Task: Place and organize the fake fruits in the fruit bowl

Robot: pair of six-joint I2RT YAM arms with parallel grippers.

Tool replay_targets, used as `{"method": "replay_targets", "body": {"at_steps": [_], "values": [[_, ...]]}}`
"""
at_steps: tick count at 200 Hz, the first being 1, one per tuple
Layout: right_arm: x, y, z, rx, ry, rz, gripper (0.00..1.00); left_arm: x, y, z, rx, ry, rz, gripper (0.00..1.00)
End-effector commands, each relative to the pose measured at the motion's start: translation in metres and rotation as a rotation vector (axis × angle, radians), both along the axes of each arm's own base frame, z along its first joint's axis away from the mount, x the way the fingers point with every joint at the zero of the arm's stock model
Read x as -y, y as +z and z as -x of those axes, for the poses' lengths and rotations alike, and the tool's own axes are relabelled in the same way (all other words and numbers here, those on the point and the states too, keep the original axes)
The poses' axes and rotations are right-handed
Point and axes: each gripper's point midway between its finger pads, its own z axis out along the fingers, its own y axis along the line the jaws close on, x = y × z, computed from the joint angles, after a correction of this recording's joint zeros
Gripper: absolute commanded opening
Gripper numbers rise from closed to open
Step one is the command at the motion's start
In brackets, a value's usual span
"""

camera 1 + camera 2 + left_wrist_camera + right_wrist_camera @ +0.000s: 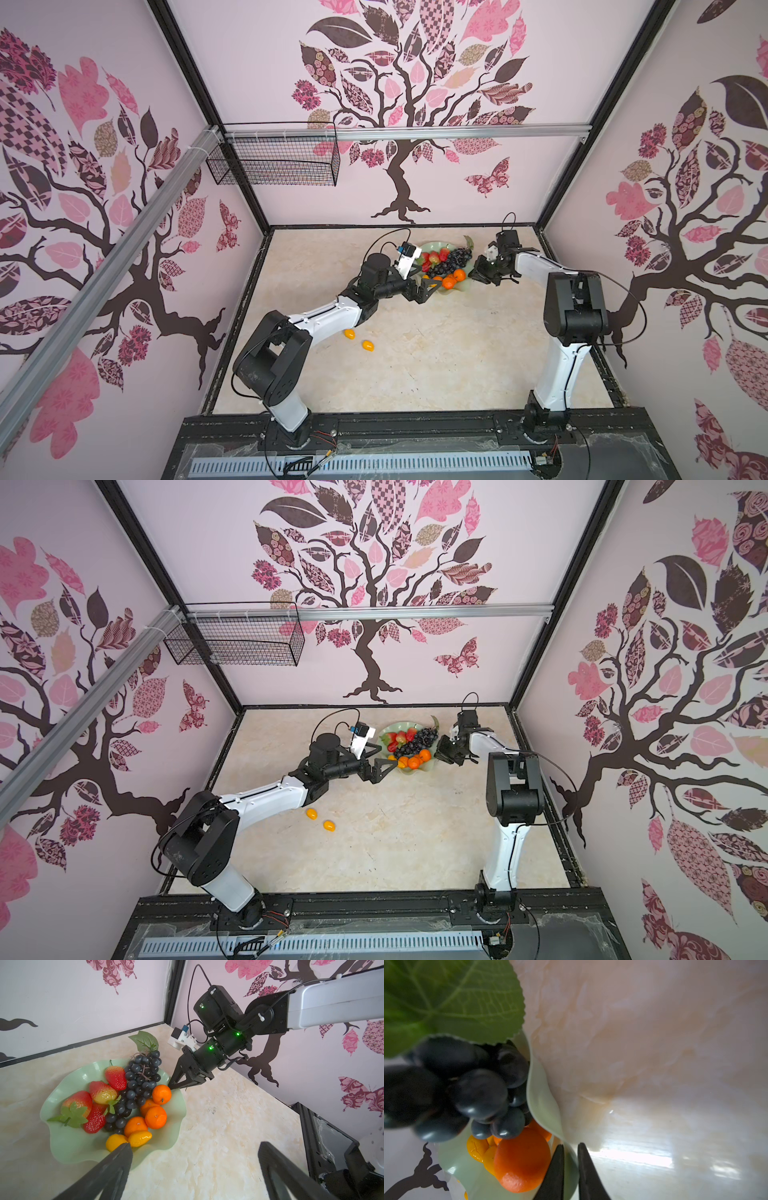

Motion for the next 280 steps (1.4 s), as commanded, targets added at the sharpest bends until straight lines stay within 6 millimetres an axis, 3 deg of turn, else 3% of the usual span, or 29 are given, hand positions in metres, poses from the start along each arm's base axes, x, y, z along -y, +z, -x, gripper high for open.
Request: {"method": "replay_targets", "body": {"at_steps": [1,49,92,146,166,183,214,227,246,280], "values": [[-0.023,0.007,0.021,-0.020,0.069,0.017,0.16,-0.005,0.025,-0.010,0.037,0.018,0.036,0.99],[-0.062,0.020,0.046,-0.007,0.167,0.024,0.16,-0.018,0.027,-0.018,0.047,0.049,0.032,0.99],[-0.081,0.030,0.062,0.006,0.212,0.014,0.17,-0.018,0.025,-0.018,0.044,0.048,0.029,0.99],[-0.061,0.051,0.057,0.069,0.150,0.120,0.31,-0.028,0.034,-0.012,0.097,0.034,-0.021,0.99],[-0.053,0.070,0.055,0.125,0.129,0.159,0.36,-0.034,0.041,0.001,0.149,-0.038,-0.076,0.99],[-0.059,0.090,0.059,0.173,0.158,0.134,0.37,-0.041,0.049,0.024,0.214,-0.164,-0.111,0.99],[-0.095,0.117,0.081,0.249,0.264,0.135,0.38,-0.066,0.061,0.066,0.308,-0.388,-0.135,0.99],[-0.115,0.122,0.094,0.270,0.319,0.142,0.39,-0.079,0.065,0.074,0.316,-0.431,-0.129,0.99],[-0.152,0.122,0.116,0.283,0.429,0.127,0.44,-0.102,0.072,0.074,0.331,-0.446,-0.128,0.99],[-0.228,0.108,0.164,0.270,0.638,0.186,0.45,-0.149,0.067,0.089,0.381,-0.475,-0.196,0.99]]}}
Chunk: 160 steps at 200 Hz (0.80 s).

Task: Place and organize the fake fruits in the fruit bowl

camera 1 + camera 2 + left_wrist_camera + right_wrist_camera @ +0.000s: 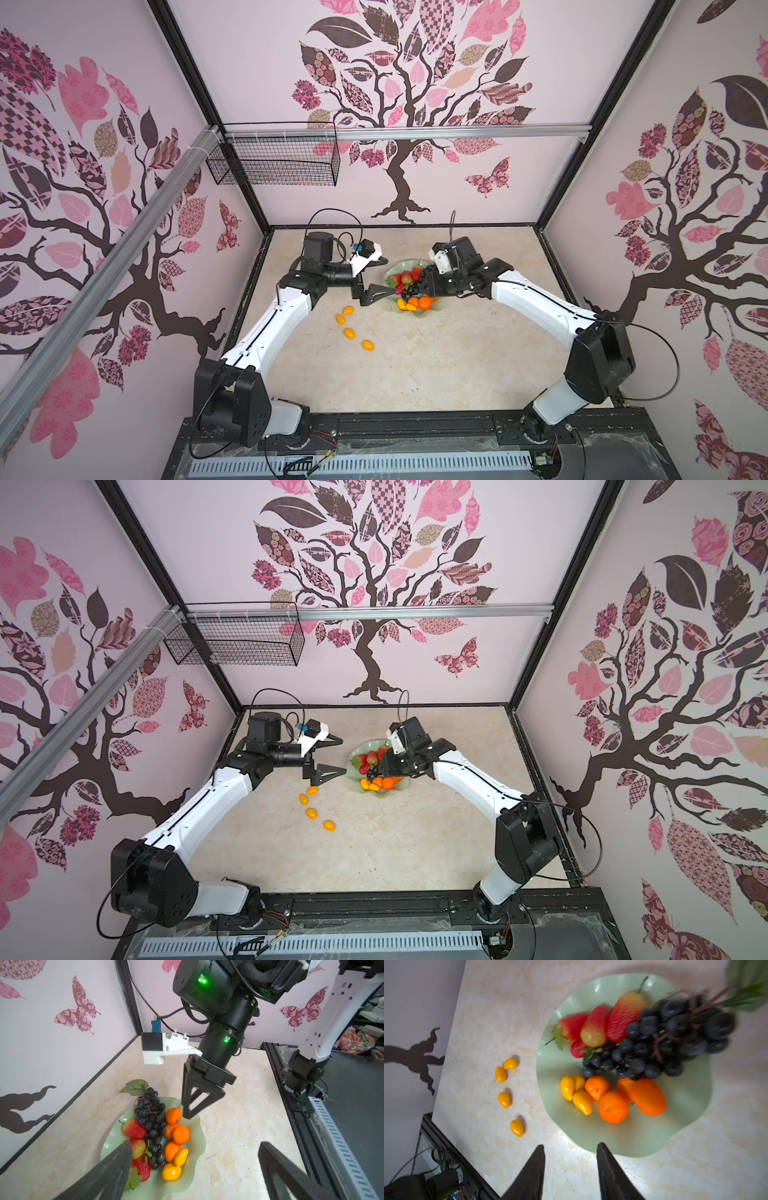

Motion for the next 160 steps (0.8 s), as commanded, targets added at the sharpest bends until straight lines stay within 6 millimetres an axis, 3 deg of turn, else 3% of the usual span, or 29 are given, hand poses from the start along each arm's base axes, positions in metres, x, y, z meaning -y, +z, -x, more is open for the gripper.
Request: {"method": "replay_targets", "body": {"at_steps": [1,41,78,119,160], "values": [[-0.040,-0.006,0.028,0.008,0.115,0.085,0.45,-0.024,0.002,0.034,0.046,-0.108,-0.021,0.99],[-0.101,-0.041,0.074,-0.056,0.272,0.119,0.45,-0.073,-0.001,0.029,0.127,0.000,-0.035,0.99],[-0.140,-0.070,0.105,-0.079,0.381,0.186,0.45,-0.102,-0.010,0.020,0.115,0.098,-0.082,0.99],[-0.148,-0.103,0.107,-0.083,0.401,0.269,0.42,-0.116,-0.012,0.021,0.115,0.131,-0.117,0.99],[-0.150,-0.123,0.106,-0.103,0.411,0.296,0.42,-0.122,-0.019,0.019,0.087,0.148,-0.138,0.99]]}}
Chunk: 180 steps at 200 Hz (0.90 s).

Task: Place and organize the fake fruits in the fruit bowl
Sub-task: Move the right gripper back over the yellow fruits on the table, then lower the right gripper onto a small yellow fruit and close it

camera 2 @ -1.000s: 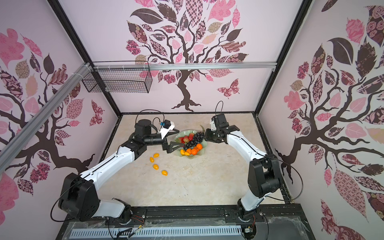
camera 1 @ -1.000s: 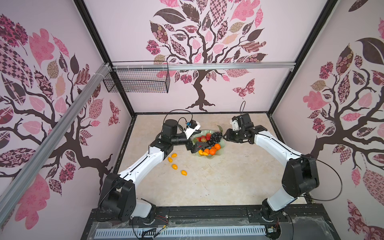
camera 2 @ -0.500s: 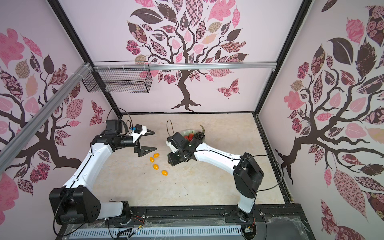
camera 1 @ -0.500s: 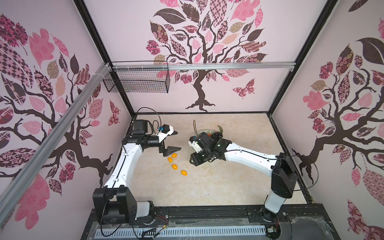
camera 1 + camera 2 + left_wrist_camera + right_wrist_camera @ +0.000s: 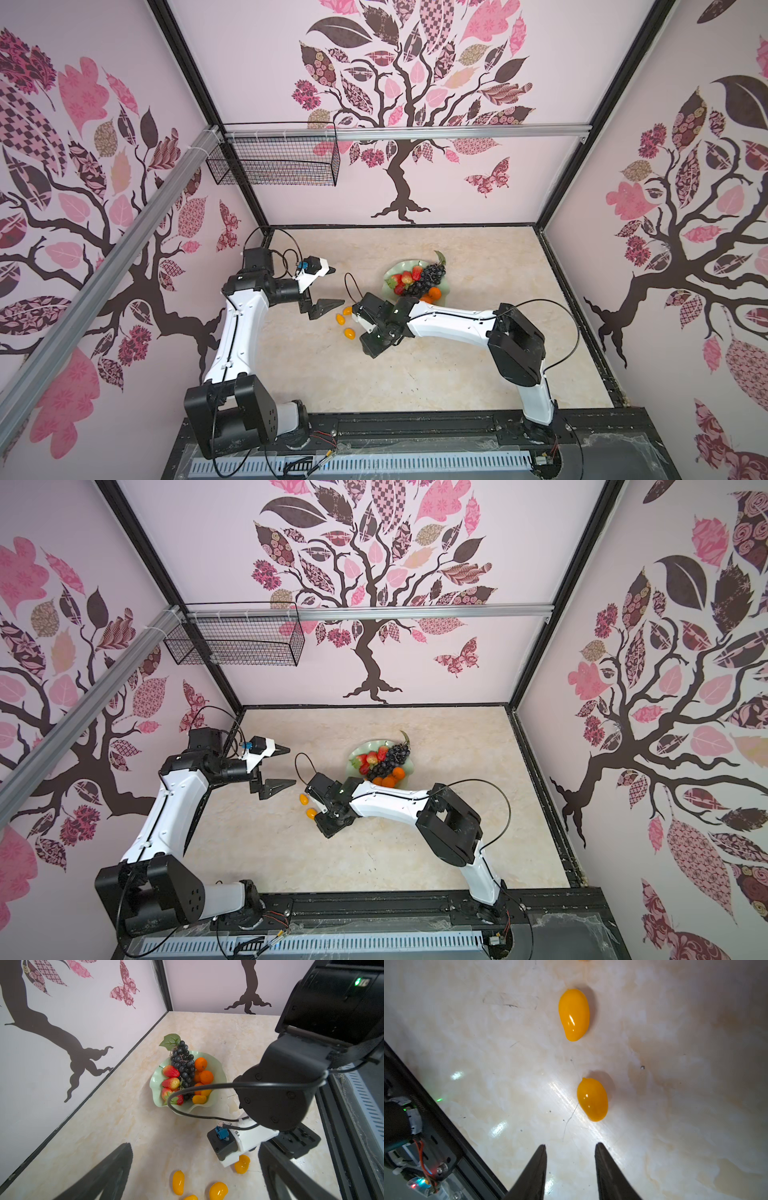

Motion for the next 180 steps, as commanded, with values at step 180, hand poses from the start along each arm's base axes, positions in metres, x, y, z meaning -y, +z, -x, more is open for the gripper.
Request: {"method": "replay_targets", "body": {"at_steps": [180], "values": [[-0.008,-0.048,-0.024,0.034,0.002,0.136,0.40,-0.001,0.003,0.000,-0.009,-0.014,-0.001,0.99]]}}
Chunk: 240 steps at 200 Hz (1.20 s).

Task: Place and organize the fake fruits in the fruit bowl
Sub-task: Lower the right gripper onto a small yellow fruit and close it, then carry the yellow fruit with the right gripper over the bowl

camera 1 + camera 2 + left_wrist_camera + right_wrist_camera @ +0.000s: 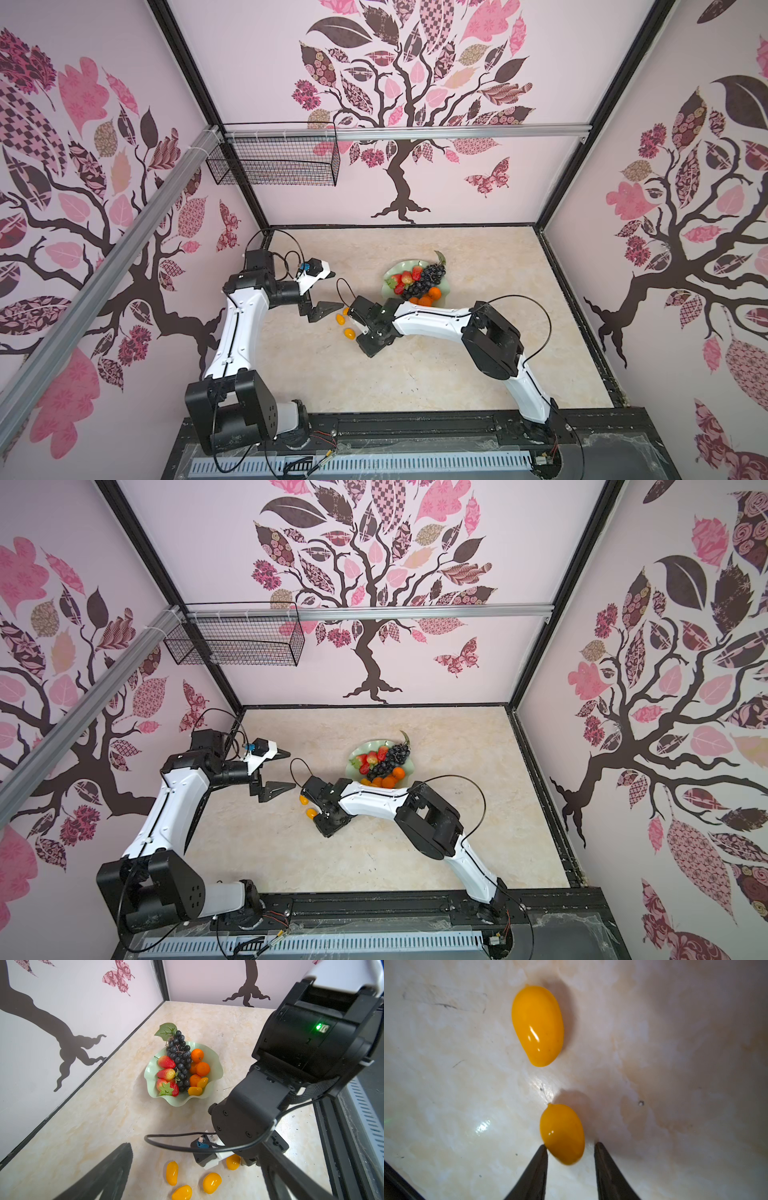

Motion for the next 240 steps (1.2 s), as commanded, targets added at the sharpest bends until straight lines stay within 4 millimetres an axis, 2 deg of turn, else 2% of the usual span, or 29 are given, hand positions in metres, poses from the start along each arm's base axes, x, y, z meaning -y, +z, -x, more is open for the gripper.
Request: {"method": "replay_targets", "body": {"at_steps": [1,114,192,220,240], "values": [[0.001,-0.012,-0.005,0.004,-0.008,0.043,0.40,0.000,0.014,-0.002,0.033,-0.013,0.020,0.99],[-0.008,-0.020,-0.012,0.013,0.003,0.047,0.47,0.002,0.017,-0.002,0.040,-0.016,0.031,0.99],[-0.002,-0.025,-0.013,0.011,-0.019,0.066,0.35,0.001,0.018,-0.003,0.039,-0.012,0.037,0.99],[0.004,-0.017,-0.020,-0.014,-0.074,0.040,0.33,0.000,0.019,-0.004,0.040,-0.010,0.041,0.99],[0.008,-0.004,-0.028,-0.036,-0.112,-0.015,0.32,0.001,0.021,-0.004,0.039,-0.009,0.053,0.99]]}}
